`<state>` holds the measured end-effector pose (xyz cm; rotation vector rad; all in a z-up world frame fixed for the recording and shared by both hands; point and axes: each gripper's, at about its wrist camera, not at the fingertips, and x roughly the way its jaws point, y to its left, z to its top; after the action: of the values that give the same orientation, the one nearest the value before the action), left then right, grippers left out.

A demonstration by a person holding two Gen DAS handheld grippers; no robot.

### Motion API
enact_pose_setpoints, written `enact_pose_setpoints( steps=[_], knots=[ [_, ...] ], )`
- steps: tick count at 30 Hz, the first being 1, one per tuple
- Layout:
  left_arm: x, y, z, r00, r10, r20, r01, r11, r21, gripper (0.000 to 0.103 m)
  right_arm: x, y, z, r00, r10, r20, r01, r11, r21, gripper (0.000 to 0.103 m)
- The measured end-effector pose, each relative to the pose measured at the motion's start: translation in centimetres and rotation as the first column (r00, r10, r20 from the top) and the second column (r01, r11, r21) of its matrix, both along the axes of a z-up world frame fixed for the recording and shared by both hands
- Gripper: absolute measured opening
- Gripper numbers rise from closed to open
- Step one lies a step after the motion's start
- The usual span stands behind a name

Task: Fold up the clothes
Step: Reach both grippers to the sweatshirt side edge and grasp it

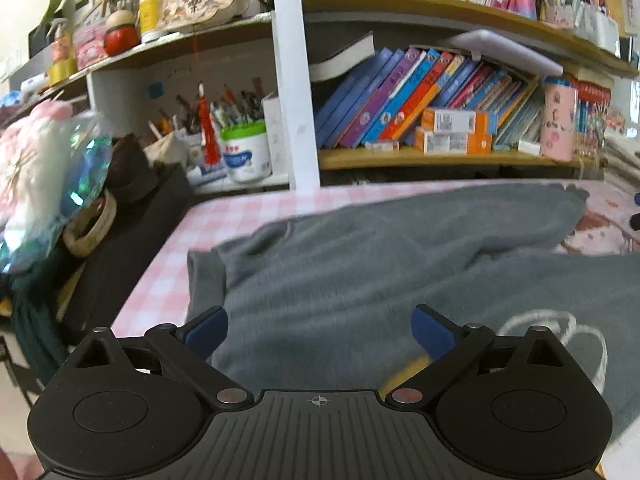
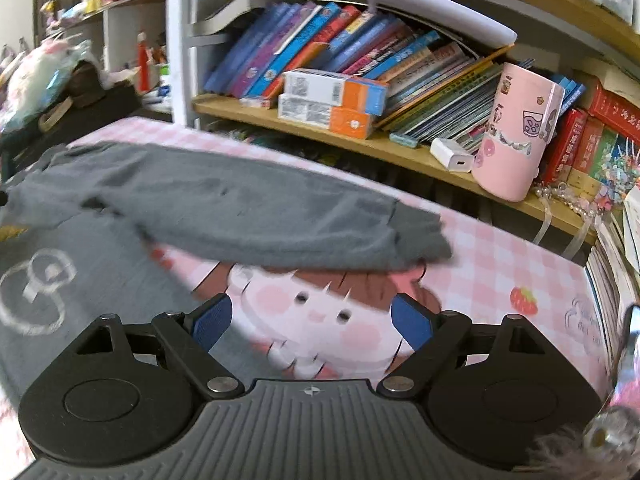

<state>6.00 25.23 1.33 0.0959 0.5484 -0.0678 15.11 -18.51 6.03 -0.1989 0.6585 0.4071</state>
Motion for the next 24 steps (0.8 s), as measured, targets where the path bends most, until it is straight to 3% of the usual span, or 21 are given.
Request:
enact_pose_setpoints(
  steps=[5,8,16,20,24],
  knots=[
    [2.9,1.0,0.3,0.999,0.032,-0.007,-0.032,0.999,-0.038,0.1,3.3,-0.1,0.4,1.0,-0.014,0.015,0.013,0.999,0.029,0.086],
    [4.6,1.1,-0.1,0.999,0.03,-0.019,-0.03,1.0,0.003,0.1,5.1,0.2,0.2,0.999,-0.014,0.038,0.013,1.0,0.026,0.086],
    [8.5,0.4,-1.0,0.996,-0.09,-0.026,0.092,0.992,0.082,0.1,11.0,1.3,-1.2,0.995,-0.022,0.101,0.024,1.0,-0.016,0.086],
    [10.3,-0.3,-1.1,0.992,-0.121,-0.043,0.126,0.985,0.122,0.1,13.1,2.2,-1.8,0.991,0.036,0.13,-0.027,0.997,-0.07,0.086],
    [12.7,-0.2,-1.0,0.987,-0.139,-0.086,0.148,0.983,0.112,0.1,15.7,2.3,-2.3,0.994,0.062,0.095,-0.054,0.995,-0.083,0.084]
  ],
)
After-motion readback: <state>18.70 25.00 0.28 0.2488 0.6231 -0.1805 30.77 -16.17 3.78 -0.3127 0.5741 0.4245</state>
